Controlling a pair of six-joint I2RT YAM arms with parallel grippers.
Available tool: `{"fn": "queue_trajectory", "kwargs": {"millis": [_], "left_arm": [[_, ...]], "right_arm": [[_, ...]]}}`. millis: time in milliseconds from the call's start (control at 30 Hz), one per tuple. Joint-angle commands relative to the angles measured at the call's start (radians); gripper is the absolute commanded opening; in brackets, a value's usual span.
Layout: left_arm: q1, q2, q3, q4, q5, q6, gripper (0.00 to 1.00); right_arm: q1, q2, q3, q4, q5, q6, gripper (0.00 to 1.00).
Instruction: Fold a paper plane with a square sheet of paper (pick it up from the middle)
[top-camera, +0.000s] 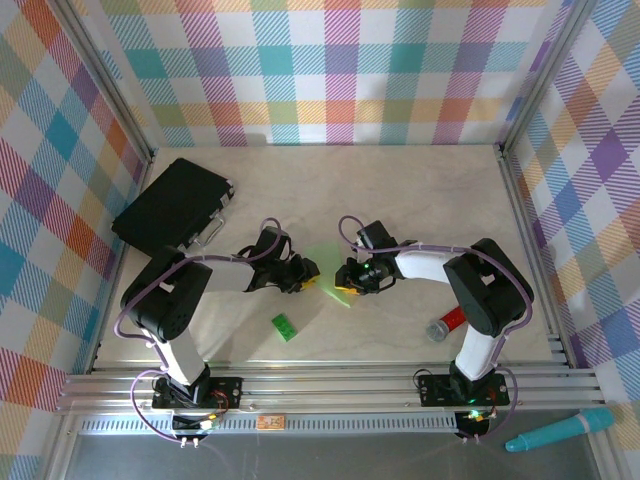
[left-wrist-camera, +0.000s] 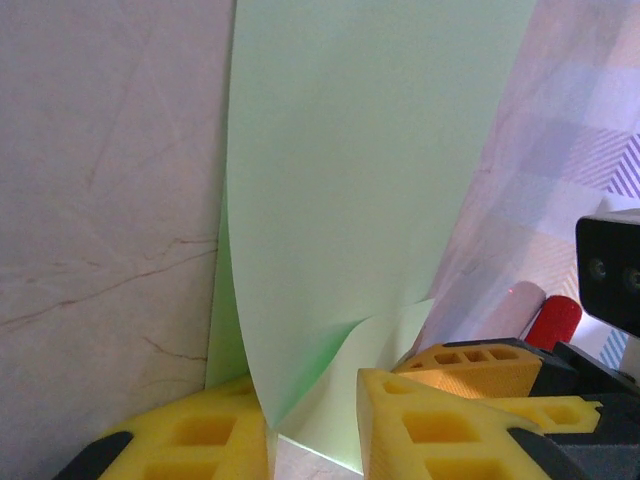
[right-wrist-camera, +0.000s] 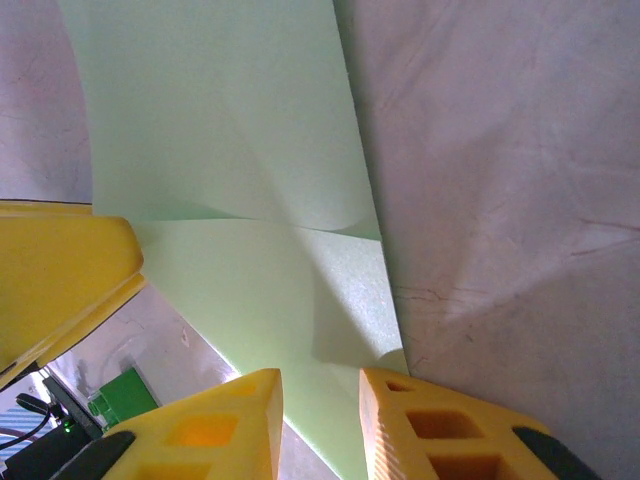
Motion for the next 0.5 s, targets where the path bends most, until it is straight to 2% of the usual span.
{"fn": "queue_trajectory", "kwargs": {"millis": [0,467], "left_arm": [[0.011,0.015,0.017,0.041,0.064,0.045,0.27],[0.039,0.041,0.033,0.020,0.109,0.086,0.27]], "right_arm": [[-0.006,0.025,-0.026,-0.040,0.020,-0.023,0.29],[-0.006,0.020,-0.022,-0.046,0.024,-0.042,0.29]]}}
